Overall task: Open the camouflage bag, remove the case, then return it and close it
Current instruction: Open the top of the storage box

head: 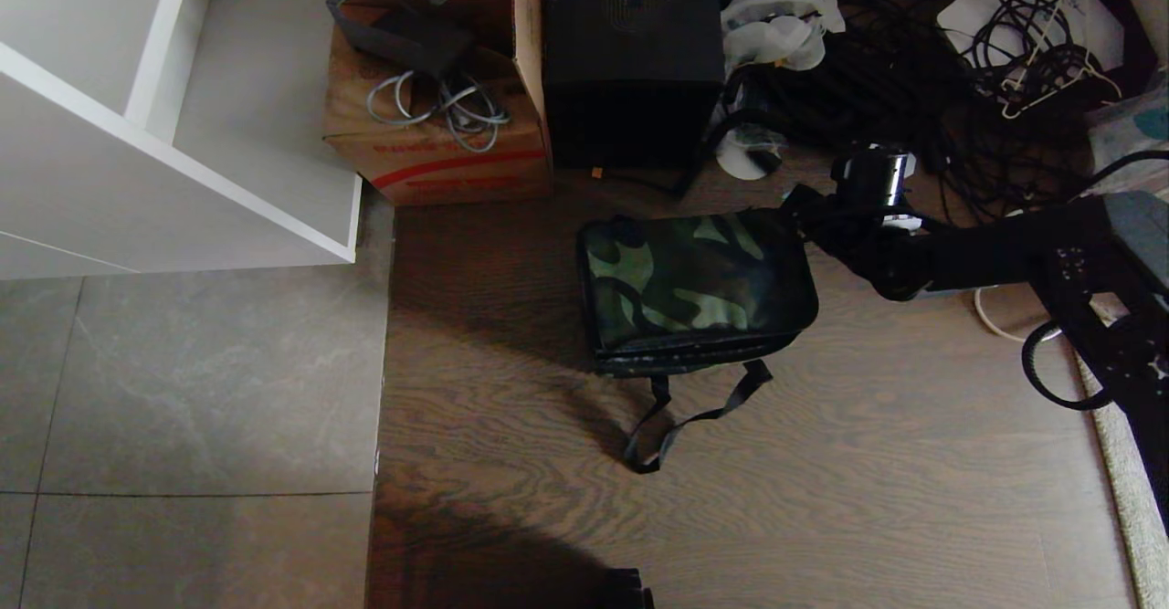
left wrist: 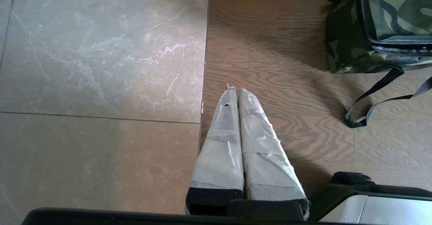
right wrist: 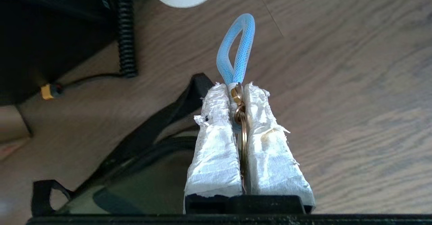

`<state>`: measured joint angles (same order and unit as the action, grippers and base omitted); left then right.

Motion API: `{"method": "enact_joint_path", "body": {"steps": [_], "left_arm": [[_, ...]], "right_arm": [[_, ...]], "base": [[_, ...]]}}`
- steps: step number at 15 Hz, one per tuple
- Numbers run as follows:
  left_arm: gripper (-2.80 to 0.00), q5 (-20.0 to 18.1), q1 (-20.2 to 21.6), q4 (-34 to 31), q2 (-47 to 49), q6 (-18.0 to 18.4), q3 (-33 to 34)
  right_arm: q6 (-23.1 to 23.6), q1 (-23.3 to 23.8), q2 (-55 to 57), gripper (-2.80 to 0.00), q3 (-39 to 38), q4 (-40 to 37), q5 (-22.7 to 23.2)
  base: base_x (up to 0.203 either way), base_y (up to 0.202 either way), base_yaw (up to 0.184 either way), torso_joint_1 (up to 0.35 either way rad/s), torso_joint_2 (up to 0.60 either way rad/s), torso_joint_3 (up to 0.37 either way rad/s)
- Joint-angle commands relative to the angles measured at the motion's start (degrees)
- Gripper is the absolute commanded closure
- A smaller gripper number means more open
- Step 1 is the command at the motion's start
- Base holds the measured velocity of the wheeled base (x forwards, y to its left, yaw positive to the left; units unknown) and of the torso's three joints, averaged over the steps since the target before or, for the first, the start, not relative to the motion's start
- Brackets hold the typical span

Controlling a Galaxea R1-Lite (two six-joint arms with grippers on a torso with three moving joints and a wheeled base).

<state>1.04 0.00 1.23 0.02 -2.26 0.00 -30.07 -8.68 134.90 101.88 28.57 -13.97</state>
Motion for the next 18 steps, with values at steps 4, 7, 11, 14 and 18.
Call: {"method": "enact_joint_path", "body": {"steps": [4,7,11,14,18], "left_arm": [[0.00,0.0,0.0,0.0,0.0,0.0,0.5],[0.00,0.0,0.0,0.0,0.0,0.0,0.5],[0.00,0.0,0.0,0.0,0.0,0.0,0.5],[0.00,0.0,0.0,0.0,0.0,0.0,0.5],[0.00,0.0,0.0,0.0,0.0,0.0,0.5]], "right_arm": [[-0.1,-0.3,2.0,0.00,3.0,2.8,0.0],[-0.6,-0.8,3.5,0.00,5.1,3.2,-0.2],[-0.7,-1.2,4.1,0.00,5.6,5.3,-0.1],[1.1,-1.3,4.1,-2.80,4.7,5.4,-0.4],[1.7,-0.8,2.4,-2.80,1.3,8.6,-0.8]], "base": [[0.000,0.000,0.000,0.000,0.00,0.000],[0.000,0.000,0.000,0.000,0.00,0.000],[0.000,0.000,0.000,0.000,0.00,0.000],[0.000,0.000,0.000,0.000,0.00,0.000],[0.000,0.000,0.000,0.000,0.00,0.000]]}}
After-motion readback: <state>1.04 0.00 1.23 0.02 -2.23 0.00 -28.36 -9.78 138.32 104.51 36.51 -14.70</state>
